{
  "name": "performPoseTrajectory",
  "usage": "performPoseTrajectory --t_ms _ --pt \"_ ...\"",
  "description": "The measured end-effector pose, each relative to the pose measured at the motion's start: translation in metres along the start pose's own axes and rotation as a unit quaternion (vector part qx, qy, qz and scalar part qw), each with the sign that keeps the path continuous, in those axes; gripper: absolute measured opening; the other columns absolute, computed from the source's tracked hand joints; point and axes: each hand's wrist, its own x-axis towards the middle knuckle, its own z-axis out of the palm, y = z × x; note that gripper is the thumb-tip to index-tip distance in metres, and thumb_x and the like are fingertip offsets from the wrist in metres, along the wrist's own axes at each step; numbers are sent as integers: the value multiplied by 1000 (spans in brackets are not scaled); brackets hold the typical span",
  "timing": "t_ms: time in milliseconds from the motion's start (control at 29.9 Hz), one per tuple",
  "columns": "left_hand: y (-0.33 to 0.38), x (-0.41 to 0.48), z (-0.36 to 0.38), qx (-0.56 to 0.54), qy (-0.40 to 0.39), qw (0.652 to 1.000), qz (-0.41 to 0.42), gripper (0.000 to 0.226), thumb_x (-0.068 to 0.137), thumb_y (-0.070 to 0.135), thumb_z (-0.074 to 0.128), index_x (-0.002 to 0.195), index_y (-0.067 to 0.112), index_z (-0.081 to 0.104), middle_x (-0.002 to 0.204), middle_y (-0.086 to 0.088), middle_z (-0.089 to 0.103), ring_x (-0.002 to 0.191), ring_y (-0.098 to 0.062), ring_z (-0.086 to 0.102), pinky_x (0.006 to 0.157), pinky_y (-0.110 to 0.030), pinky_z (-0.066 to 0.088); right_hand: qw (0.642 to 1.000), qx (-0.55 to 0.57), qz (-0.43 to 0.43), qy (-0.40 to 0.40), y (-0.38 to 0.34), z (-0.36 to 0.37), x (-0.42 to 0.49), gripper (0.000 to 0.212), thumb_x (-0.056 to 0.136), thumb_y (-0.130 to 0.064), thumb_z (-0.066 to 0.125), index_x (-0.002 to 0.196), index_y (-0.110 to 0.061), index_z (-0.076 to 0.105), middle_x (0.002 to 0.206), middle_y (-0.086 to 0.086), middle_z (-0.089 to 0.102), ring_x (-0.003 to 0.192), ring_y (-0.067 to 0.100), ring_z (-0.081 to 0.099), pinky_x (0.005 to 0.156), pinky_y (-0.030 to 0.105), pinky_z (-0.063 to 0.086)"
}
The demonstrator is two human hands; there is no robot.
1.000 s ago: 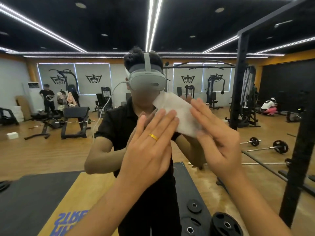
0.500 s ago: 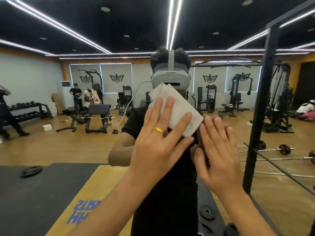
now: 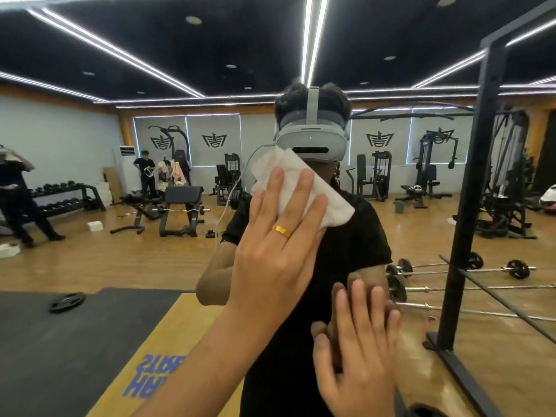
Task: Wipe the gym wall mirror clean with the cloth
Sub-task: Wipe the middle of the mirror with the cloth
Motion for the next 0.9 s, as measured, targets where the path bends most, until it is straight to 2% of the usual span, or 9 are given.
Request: performPoseTrajectory --t_ms 134,201,301,368,501,602,702,802,903 --pt "-8 14 -1 -6 -2 1000 13 45 93 -1 74 136 2 63 153 -20 48 148 -42 35 124 -54 28 995 -67 -56 56 22 26 6 58 111 -36 27 165 -19 17 173 0 10 160 24 8 130 42 3" --pt "-20 26 -9 -6 14 1000 -7 48 92 -3 73 139 2 61 153 -20 47 149 -39 36 124 -54 28 992 -83 -80 59 24 29 11 57 112 -37 22 165 -20 12 174 0 6 160 22 2 130 40 0" --pt "-43 37 -20 -17 65 994 -81 41 98 4 65 138 1 60 151 -20 50 146 -38 41 121 -57 32 997 -34 -50 40 16 22 3 55 110 -32 30 162 -17 25 173 -1 13 159 24 10 130 43 5" --pt "-38 30 -21 -30 68 992 -106 39 99 8 63 137 0 61 150 -20 51 145 -37 43 120 -57 33 999 -7 -29 35 9 18 -4 52 105 -27 41 154 -11 36 171 -1 20 158 28 18 129 47 10" --pt "-14 3 -12 -27 21 998 -53 38 97 5 69 135 0 63 147 -21 53 143 -38 44 122 -52 34 999 9 -20 40 10 16 -4 49 103 -25 47 148 -8 43 169 3 28 156 30 24 129 48 12" --pt "-25 3 -15 -31 2 999 -17 36 98 3 68 134 -1 64 147 -21 53 143 -39 44 124 -52 30 999 20 0 43 6 15 -5 51 96 -19 53 145 -5 49 159 13 42 156 31 25 128 50 12" --pt "-29 6 -17 -31 6 999 -23 36 98 2 67 134 -1 64 148 -19 53 144 -38 44 124 -53 30 997 51 10 51 -5 7 5 52 94 -16 54 144 -3 50 158 16 41 156 30 24 128 53 10" --pt "-20 0 -14 -49 18 997 -56 37 99 3 67 136 0 63 148 -19 53 145 -37 43 122 -53 32 994 78 -32 62 -13 0 37 54 96 -16 55 148 -4 45 159 16 40 156 29 24 128 54 11" --pt "-10 -17 -12 -46 12 997 -62 39 100 3 65 138 -1 58 150 -22 50 146 -38 41 122 -54 32 994 74 -69 31 -15 5 60 52 96 -18 58 147 -9 52 158 13 43 154 32 29 127 54 15"
